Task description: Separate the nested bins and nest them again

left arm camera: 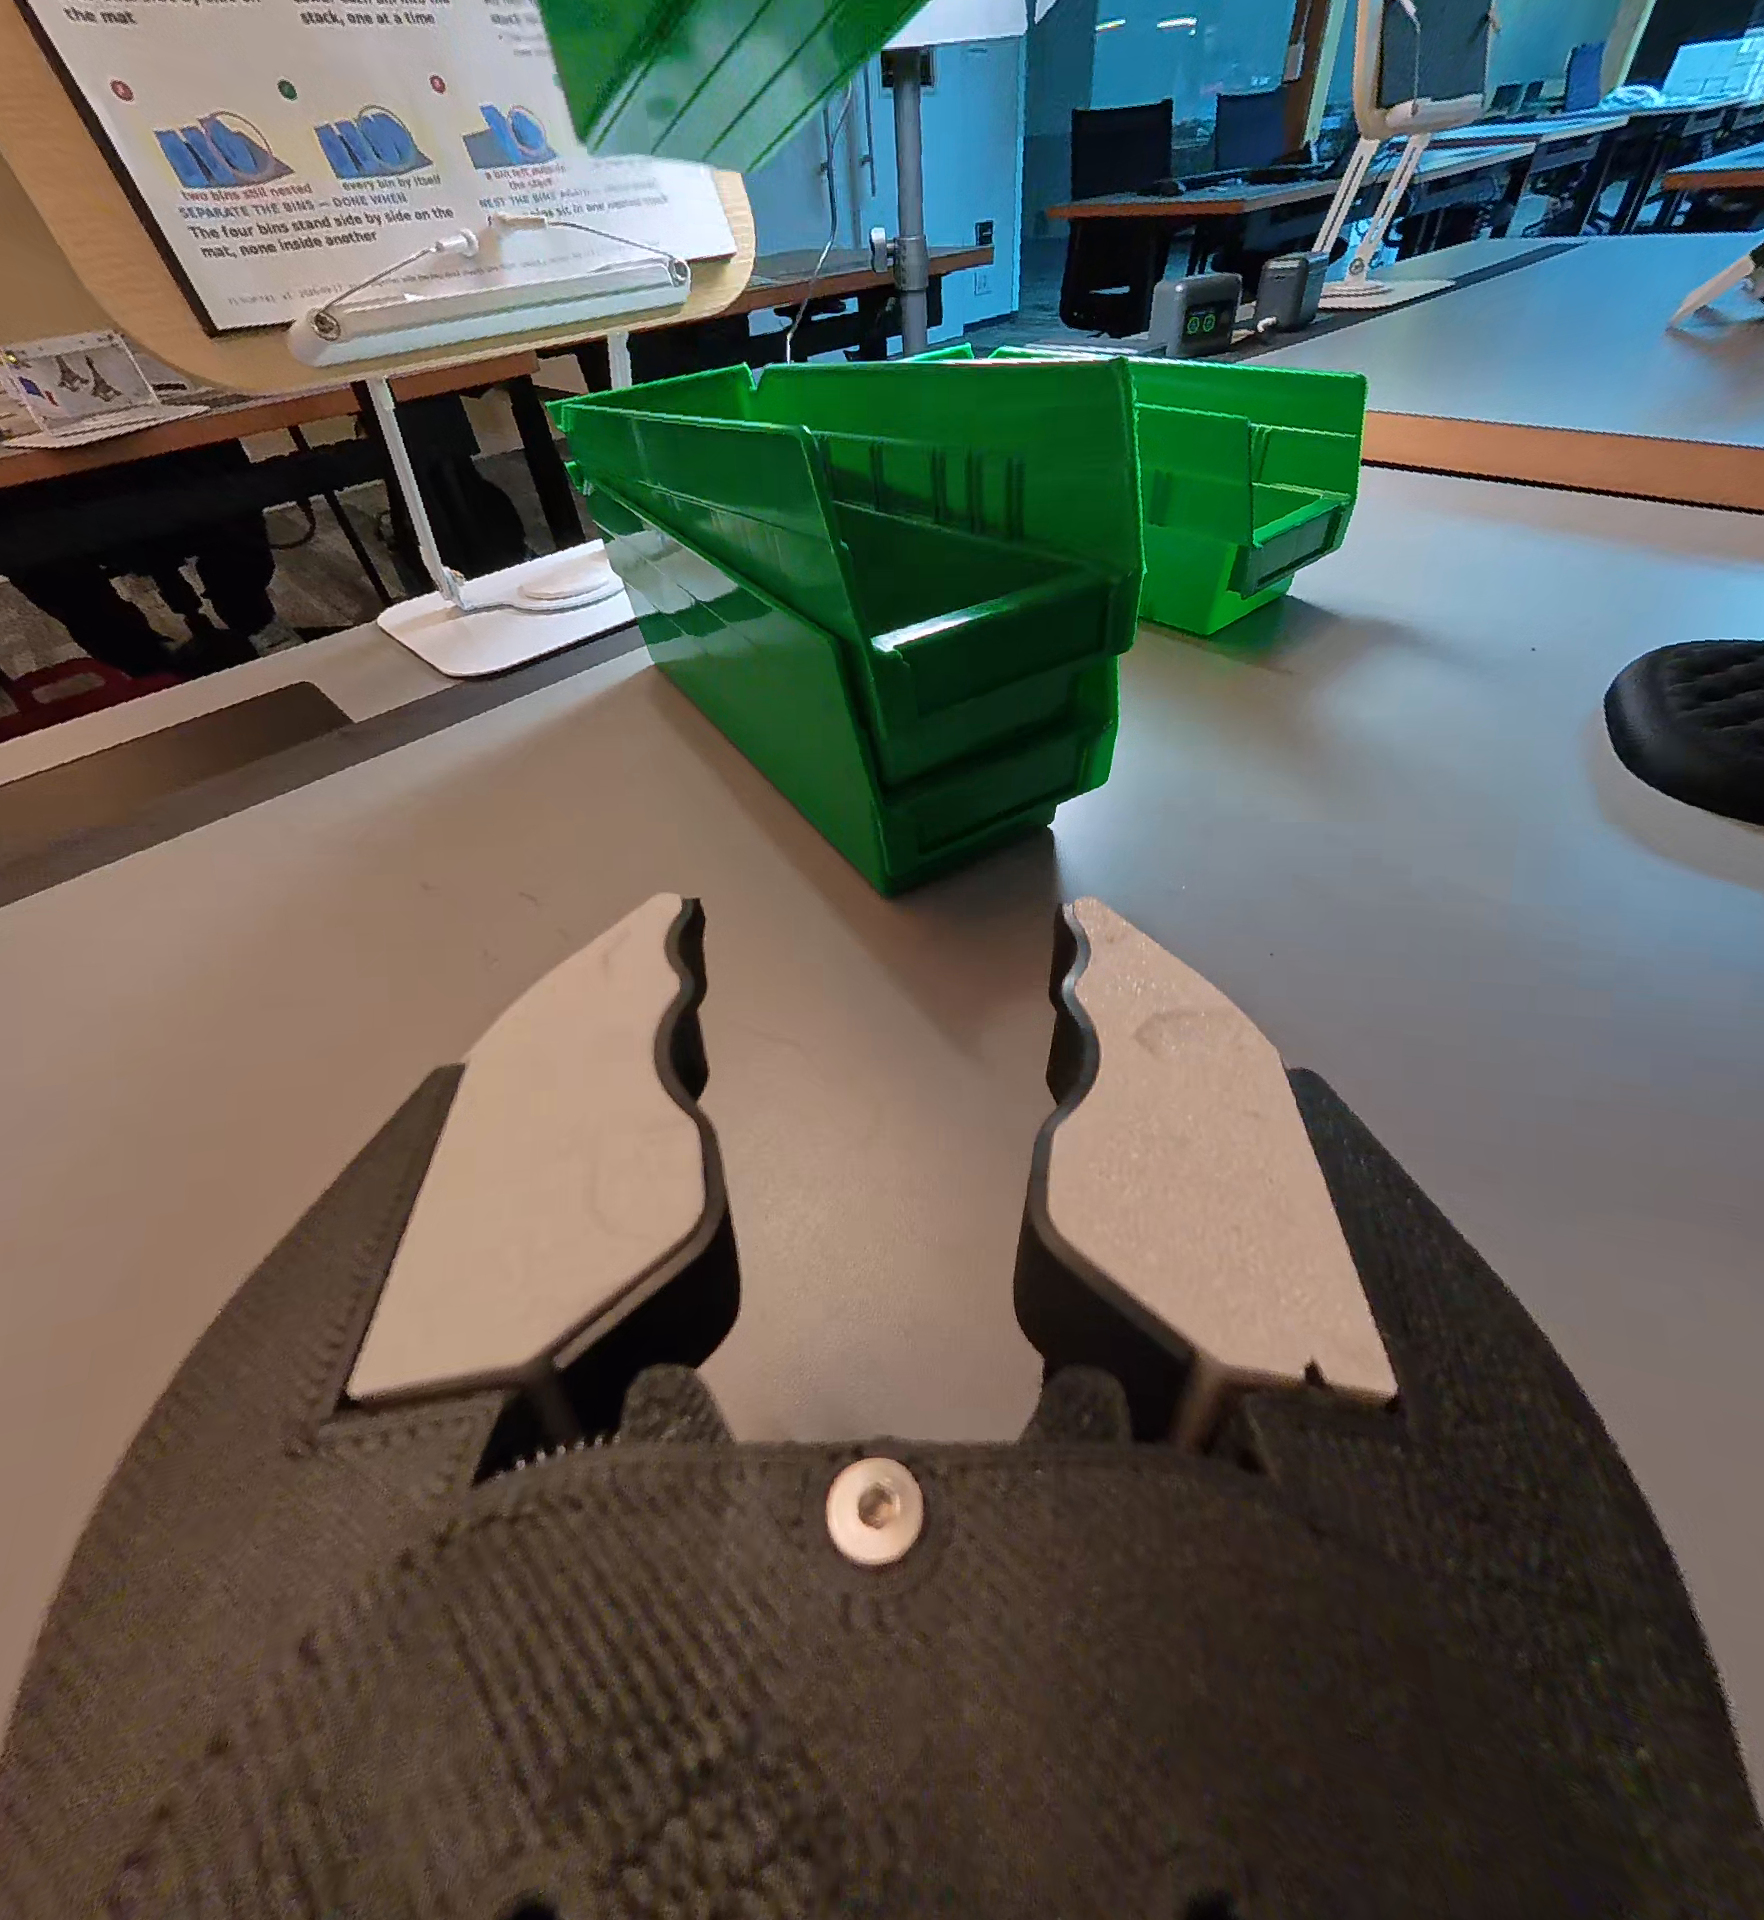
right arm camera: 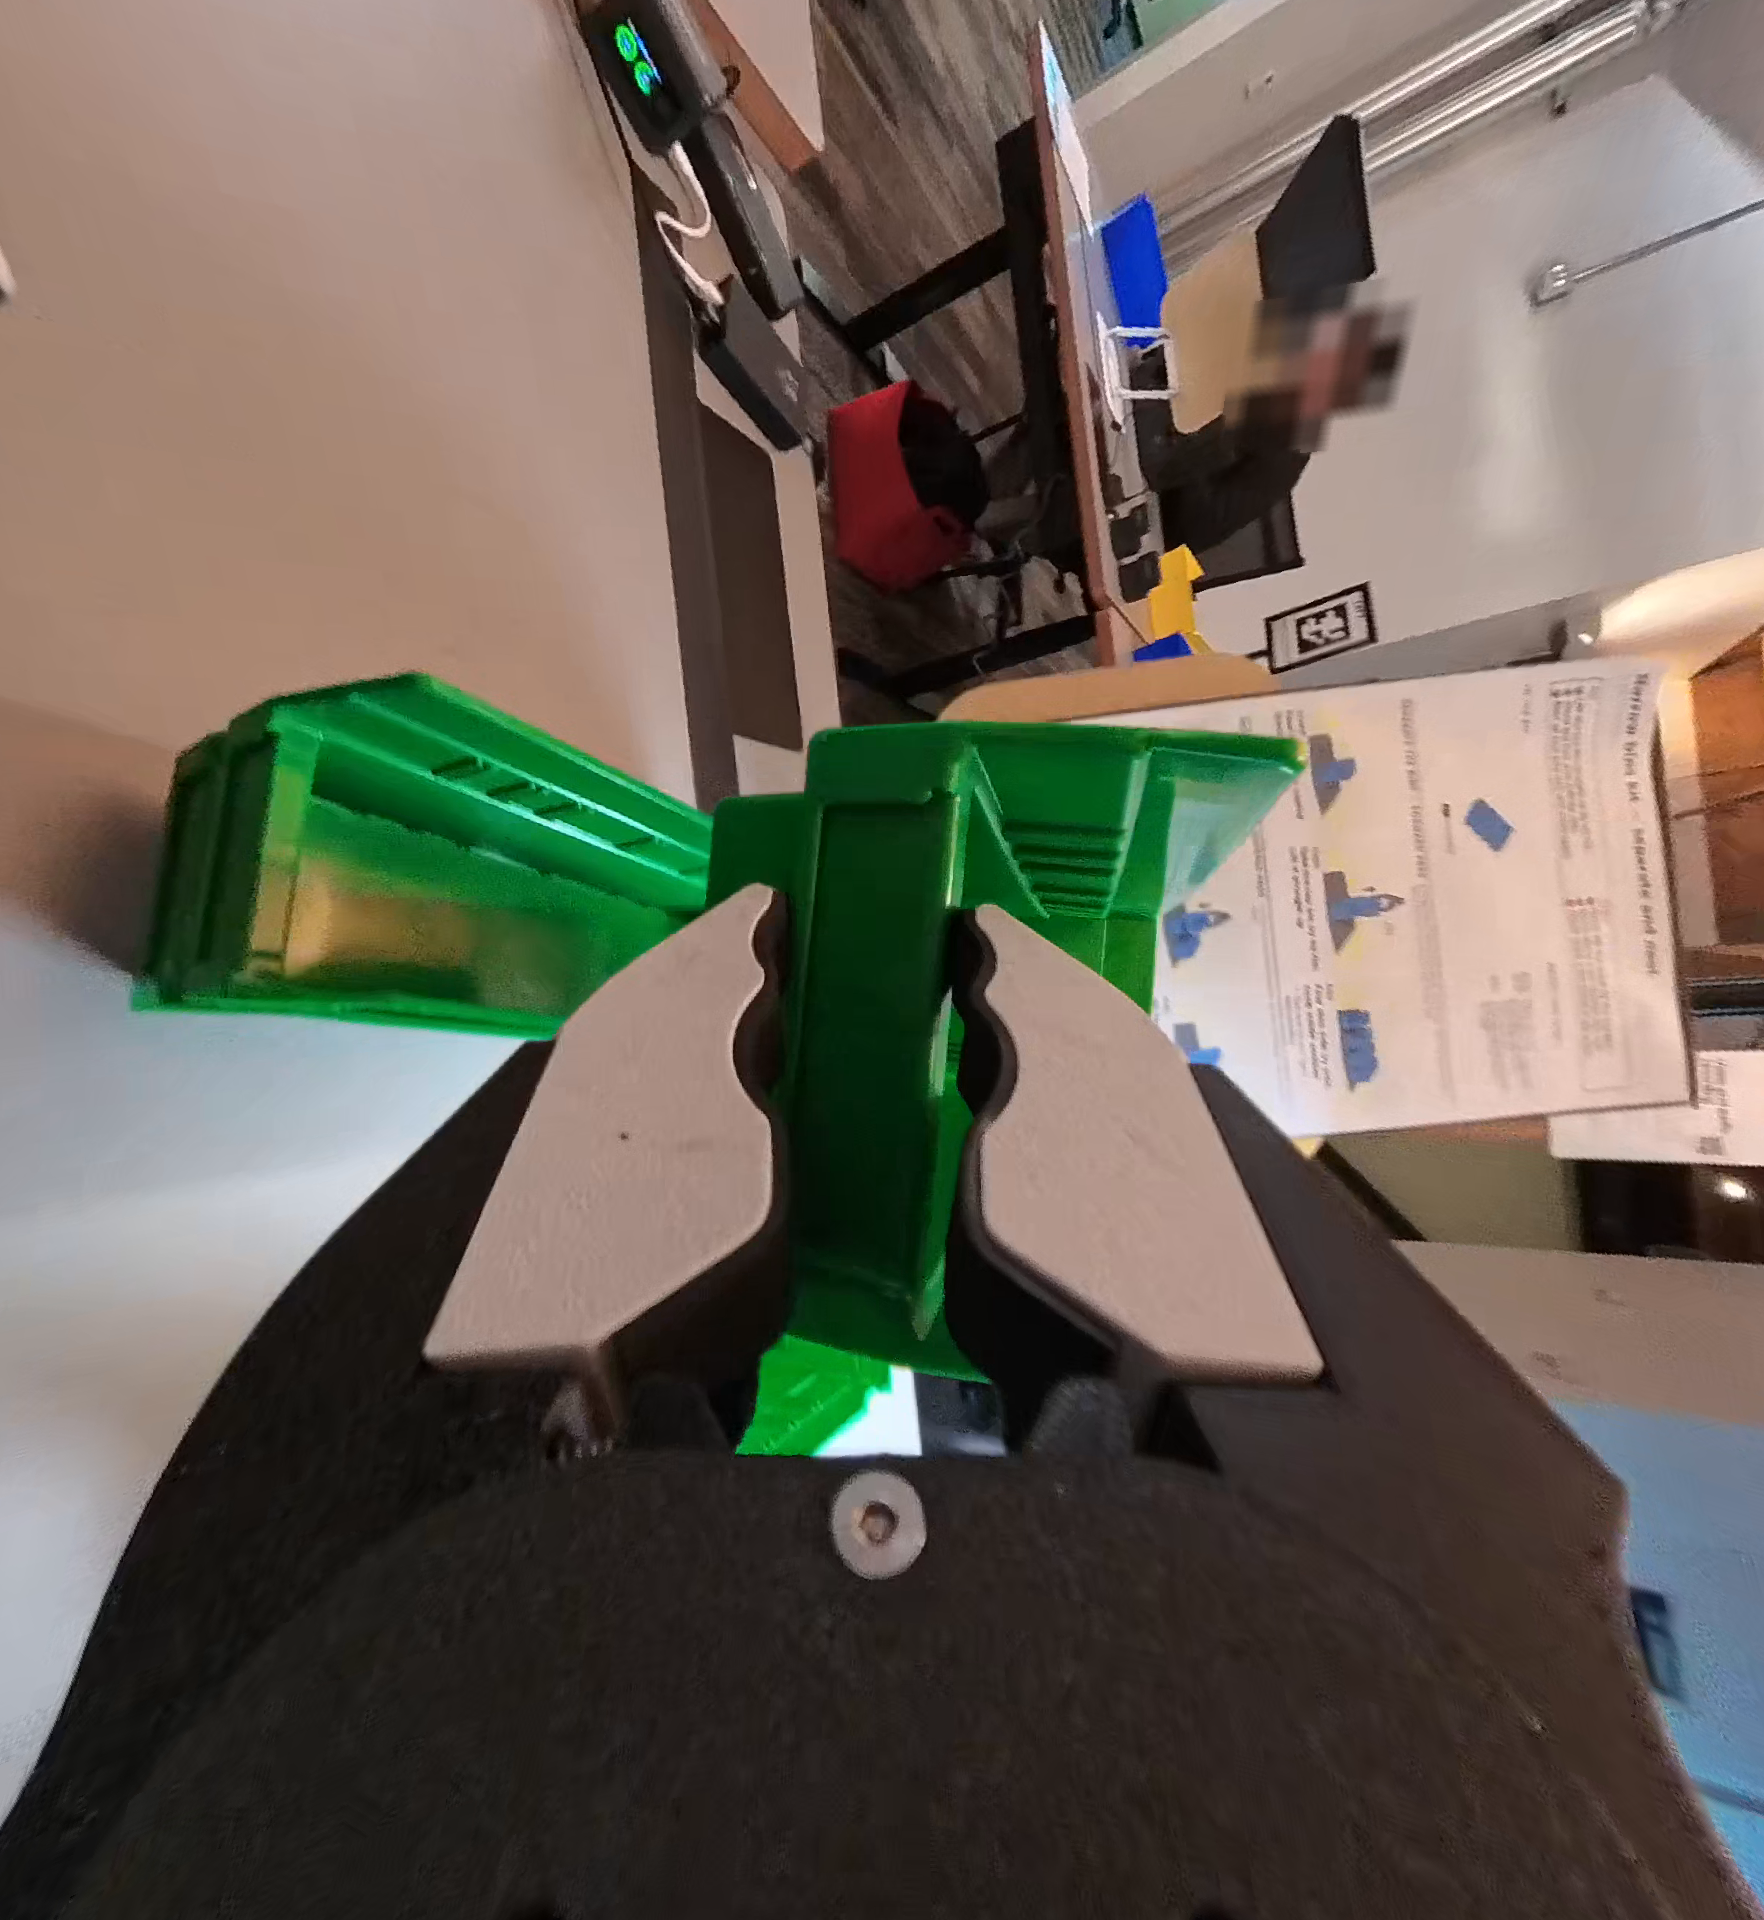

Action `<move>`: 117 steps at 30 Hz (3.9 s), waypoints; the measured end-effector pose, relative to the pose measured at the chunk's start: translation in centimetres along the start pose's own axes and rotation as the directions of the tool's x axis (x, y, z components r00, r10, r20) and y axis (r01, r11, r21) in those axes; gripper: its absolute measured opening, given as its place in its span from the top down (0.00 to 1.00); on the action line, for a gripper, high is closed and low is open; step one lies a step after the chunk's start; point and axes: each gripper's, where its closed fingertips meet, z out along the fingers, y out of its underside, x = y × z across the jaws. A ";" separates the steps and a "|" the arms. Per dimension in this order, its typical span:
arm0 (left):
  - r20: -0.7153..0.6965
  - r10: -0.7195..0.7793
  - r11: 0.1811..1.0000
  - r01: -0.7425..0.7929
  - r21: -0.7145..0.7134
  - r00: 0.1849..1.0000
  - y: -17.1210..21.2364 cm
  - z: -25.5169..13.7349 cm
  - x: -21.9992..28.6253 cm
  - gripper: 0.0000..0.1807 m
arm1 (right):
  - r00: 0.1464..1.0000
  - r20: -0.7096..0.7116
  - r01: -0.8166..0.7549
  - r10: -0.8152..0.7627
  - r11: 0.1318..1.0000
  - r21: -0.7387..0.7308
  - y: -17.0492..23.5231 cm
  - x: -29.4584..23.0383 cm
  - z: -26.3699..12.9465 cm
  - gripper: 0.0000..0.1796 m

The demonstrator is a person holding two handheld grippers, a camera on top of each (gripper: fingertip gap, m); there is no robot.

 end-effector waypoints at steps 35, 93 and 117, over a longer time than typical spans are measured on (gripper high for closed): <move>-0.004 0.017 0.999 -0.017 -0.038 1.000 0.6 0.5 0.3 0.65 | 0.999 0.036 -0.001 0.009 0.973 -0.232 17.7 -20.1 7.8 0.75; -0.418 0.672 0.357 -0.763 -0.539 0.611 -3.9 17.1 2.4 0.83 | 0.587 -0.165 -0.755 0.792 0.610 0.241 18.4 -20.4 -8.7 0.77; -0.319 0.729 0.267 -0.681 -0.682 0.606 -3.4 8.6 -8.6 0.84 | 0.517 -0.229 -0.797 0.825 0.561 0.222 19.9 -19.7 -8.7 0.67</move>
